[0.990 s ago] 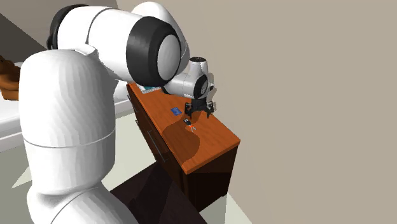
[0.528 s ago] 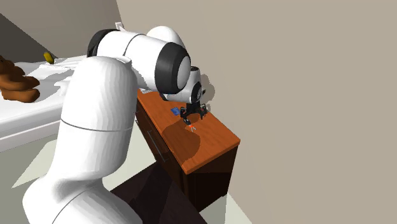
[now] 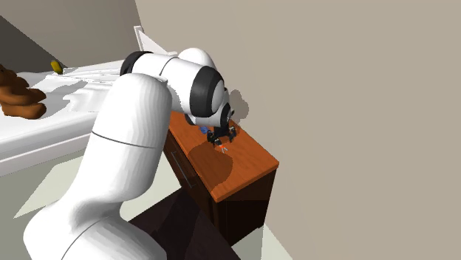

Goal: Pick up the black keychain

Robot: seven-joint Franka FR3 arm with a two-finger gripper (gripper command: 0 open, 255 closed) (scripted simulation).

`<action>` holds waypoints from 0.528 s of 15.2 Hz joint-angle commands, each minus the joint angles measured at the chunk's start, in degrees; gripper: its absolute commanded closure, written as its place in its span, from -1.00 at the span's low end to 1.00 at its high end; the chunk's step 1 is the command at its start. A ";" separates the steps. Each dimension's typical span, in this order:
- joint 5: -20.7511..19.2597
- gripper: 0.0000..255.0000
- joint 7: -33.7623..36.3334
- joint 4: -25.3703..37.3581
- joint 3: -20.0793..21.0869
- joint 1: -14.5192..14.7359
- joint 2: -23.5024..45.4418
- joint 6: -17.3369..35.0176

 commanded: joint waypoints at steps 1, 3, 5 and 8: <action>-0.24 -1.00 0.16 0.37 -0.28 0.23 1.32 0.99; -0.30 -1.00 0.19 0.51 -0.36 0.29 1.70 1.23; -0.30 1.00 0.20 0.63 -0.37 0.31 1.80 1.21; -0.31 1.00 0.21 0.61 -0.37 0.32 1.81 1.24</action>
